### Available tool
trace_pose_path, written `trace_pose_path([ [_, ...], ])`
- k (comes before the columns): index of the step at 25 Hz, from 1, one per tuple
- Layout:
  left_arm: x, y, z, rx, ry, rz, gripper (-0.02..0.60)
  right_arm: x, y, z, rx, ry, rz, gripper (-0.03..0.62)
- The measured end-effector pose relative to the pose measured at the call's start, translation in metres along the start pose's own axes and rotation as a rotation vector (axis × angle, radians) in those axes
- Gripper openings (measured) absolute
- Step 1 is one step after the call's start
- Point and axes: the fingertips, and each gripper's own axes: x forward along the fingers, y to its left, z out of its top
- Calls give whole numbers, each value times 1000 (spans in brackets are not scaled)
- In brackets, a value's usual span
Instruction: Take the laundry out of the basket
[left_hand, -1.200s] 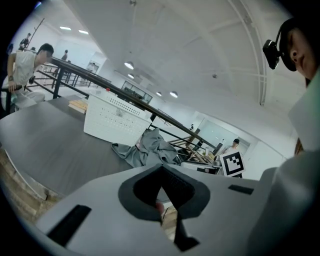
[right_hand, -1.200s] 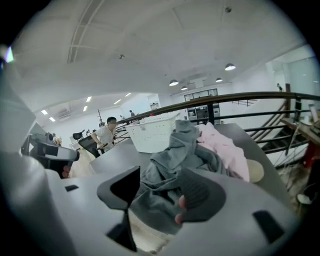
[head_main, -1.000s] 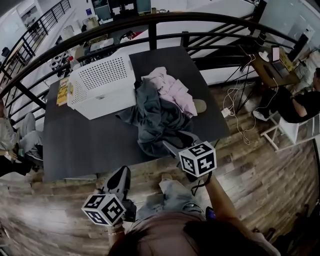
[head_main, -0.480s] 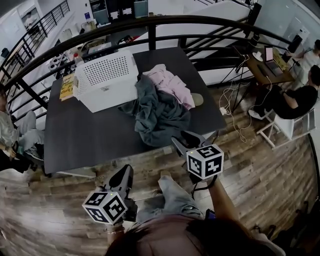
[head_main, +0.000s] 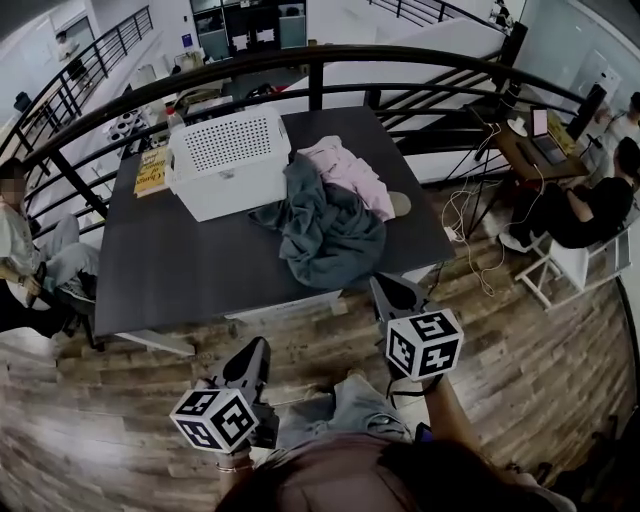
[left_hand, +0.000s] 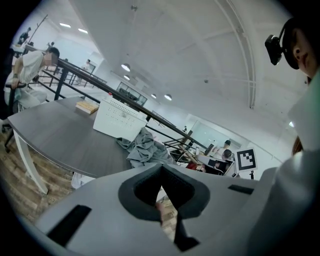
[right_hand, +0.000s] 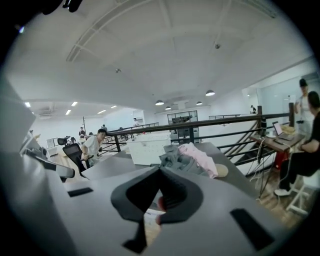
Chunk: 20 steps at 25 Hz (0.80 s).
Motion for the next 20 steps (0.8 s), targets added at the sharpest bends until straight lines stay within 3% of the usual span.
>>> trace_pose_path([
  [9,-6,-17,0,-13,-75,61,-3,-31,3,26,-45,-76,58,15],
  [20,11,-83,-24,-37,-124,92,-2,-66,-32,32,-80,-93,127,15],
])
